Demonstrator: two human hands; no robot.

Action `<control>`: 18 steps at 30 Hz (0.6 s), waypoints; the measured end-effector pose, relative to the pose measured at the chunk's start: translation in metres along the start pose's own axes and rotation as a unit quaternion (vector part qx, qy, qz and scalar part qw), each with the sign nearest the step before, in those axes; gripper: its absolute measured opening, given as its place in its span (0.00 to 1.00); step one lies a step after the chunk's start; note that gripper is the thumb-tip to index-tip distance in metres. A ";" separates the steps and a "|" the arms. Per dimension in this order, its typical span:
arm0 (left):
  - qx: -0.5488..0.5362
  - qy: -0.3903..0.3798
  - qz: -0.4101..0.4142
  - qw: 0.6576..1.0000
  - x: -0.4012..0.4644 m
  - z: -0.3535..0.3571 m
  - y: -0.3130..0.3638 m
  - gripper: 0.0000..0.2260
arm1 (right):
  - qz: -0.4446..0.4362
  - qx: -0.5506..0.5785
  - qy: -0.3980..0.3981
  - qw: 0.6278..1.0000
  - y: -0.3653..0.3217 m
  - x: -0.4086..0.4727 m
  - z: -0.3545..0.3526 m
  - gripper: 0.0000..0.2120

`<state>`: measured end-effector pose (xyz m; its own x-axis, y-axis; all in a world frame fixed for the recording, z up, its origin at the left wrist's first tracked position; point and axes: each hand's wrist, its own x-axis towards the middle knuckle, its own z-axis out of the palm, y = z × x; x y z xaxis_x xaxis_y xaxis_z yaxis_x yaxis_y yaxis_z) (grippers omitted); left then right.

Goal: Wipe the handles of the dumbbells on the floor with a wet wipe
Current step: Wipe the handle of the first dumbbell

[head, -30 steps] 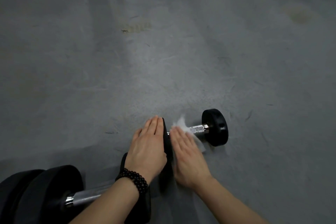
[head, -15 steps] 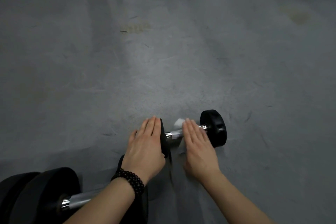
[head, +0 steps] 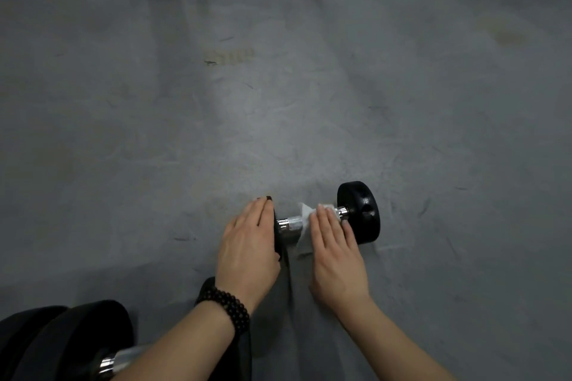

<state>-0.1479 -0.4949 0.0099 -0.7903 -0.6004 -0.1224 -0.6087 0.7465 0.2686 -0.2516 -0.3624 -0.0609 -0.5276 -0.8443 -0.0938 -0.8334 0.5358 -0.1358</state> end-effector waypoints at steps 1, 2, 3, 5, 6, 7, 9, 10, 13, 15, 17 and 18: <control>0.009 -0.009 0.003 1.000 0.003 0.001 -0.001 0.45 | 0.009 -0.006 0.005 1.000 0.001 0.008 -0.003 0.41; 0.020 -0.020 0.004 1.000 0.006 0.002 -0.003 0.47 | 0.017 -0.006 0.005 1.000 -0.002 0.015 -0.006 0.40; 0.031 -0.027 0.005 0.999 0.010 0.002 -0.004 0.48 | 0.012 0.004 -0.001 1.000 -0.008 0.019 -0.008 0.40; 0.034 -0.023 -0.003 0.999 0.016 0.003 -0.004 0.47 | -0.048 0.032 -0.020 0.998 -0.024 0.022 -0.007 0.43; 0.027 -0.022 -0.008 0.999 0.018 0.003 -0.002 0.46 | -0.083 0.038 -0.031 0.995 -0.029 0.021 -0.005 0.45; 0.022 -0.024 -0.012 0.999 0.019 0.004 -0.002 0.45 | -0.100 0.038 -0.034 0.994 -0.030 0.021 -0.005 0.45; 0.027 -0.026 -0.007 0.999 0.019 0.004 -0.004 0.46 | -0.051 0.028 -0.008 0.998 -0.016 0.023 -0.005 0.42; 0.030 -0.025 -0.003 0.999 0.019 0.004 -0.004 0.47 | 0.008 0.026 0.009 1.000 -0.007 0.022 -0.006 0.41; 0.030 -0.016 0.001 0.999 0.019 0.005 -0.005 0.48 | 0.094 0.048 0.006 0.994 -0.009 0.020 -0.007 0.47; 0.033 -0.018 -0.003 0.999 0.020 0.005 -0.005 0.47 | 0.027 0.061 -0.003 0.998 -0.029 0.021 -0.003 0.48; 0.038 -0.024 -0.009 0.999 0.022 0.004 -0.006 0.46 | -0.053 0.026 -0.013 0.998 -0.038 0.020 0.000 0.48; 0.040 -0.026 -0.009 0.999 0.023 0.003 -0.006 0.47 | -0.047 0.011 -0.014 0.999 -0.033 0.021 0.000 0.47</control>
<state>-0.1626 -0.5123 0.0022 -0.7804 -0.6001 -0.1759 -0.6250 0.7575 0.1887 -0.2353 -0.3973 -0.0586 -0.4425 -0.8902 -0.1081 -0.8745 0.4550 -0.1676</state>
